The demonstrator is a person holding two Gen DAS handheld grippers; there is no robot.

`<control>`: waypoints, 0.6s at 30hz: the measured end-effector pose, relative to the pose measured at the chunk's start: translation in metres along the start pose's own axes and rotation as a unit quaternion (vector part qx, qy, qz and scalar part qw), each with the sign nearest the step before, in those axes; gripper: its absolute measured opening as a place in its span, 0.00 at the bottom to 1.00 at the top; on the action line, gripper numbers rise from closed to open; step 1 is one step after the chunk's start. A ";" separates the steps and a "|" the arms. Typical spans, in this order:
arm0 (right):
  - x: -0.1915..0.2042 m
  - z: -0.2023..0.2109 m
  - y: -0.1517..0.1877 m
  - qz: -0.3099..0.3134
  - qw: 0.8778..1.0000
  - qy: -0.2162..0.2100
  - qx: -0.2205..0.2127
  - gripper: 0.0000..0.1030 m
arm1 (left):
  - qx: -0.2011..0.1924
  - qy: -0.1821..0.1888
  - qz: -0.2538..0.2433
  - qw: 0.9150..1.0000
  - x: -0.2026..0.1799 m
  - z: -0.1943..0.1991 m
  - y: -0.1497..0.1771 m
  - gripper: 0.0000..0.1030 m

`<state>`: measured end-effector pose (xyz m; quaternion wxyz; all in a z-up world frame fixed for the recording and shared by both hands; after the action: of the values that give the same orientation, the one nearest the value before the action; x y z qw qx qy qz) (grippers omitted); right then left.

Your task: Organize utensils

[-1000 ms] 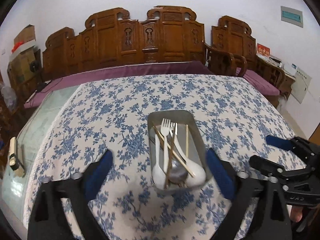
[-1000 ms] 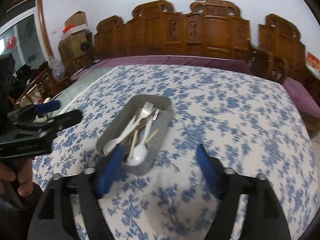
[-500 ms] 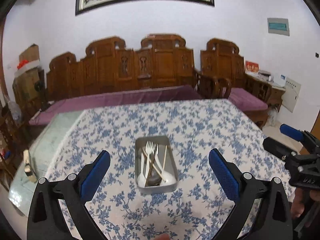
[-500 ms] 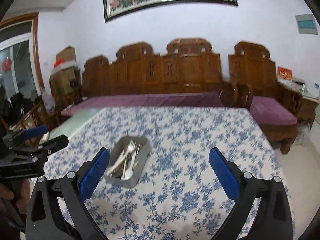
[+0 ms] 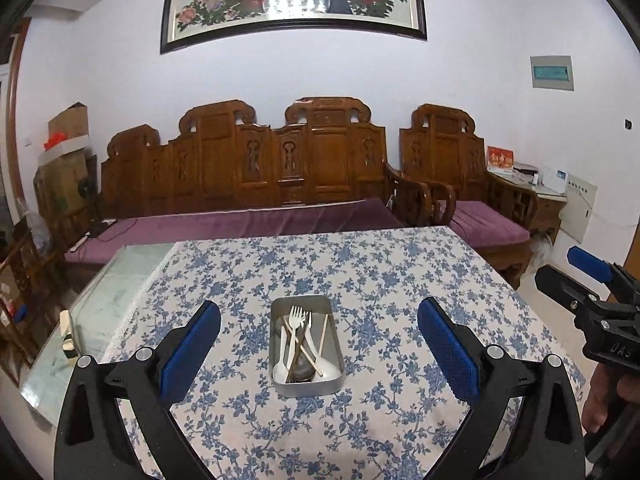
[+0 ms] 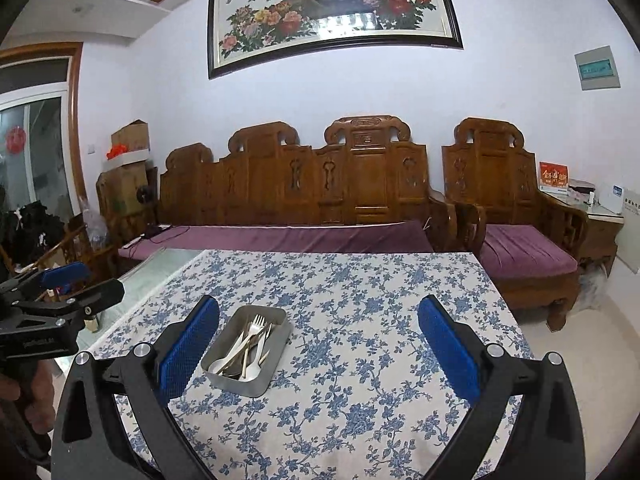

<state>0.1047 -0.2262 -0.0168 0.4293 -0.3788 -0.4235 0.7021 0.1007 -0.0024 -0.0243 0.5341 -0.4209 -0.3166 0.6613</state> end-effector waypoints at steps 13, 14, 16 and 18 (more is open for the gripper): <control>0.004 0.005 -0.001 -0.001 1.000 0.002 -0.003 0.97 | -0.005 -0.006 0.003 1.000 0.004 0.004 -0.001 0.92; 0.005 0.005 -0.001 -0.001 1.000 0.001 -0.002 0.97 | -0.005 -0.006 0.004 1.000 0.004 0.004 -0.001 0.92; 0.005 0.005 -0.001 -0.001 1.000 0.002 -0.003 0.97 | -0.005 -0.006 0.003 1.000 0.004 0.004 -0.001 0.92; 0.005 0.004 -0.001 -0.001 1.000 0.001 -0.003 0.97 | -0.005 -0.007 0.004 1.000 0.004 0.004 -0.001 0.92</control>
<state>0.0994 -0.2223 -0.0151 0.4295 -0.3801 -0.4255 0.7000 0.0974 0.0019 -0.0223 0.5273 -0.4204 -0.3221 0.6644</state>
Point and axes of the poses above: each gripper's, at about its wrist camera, not at the fingertips, and z roughly against the way its jaws point, x to its left, y to its underside, the point moved 4 cm from there along -z, roughly the way its jaws point, and after that the axes turned 15 degrees about z, right-handed, at the moved point
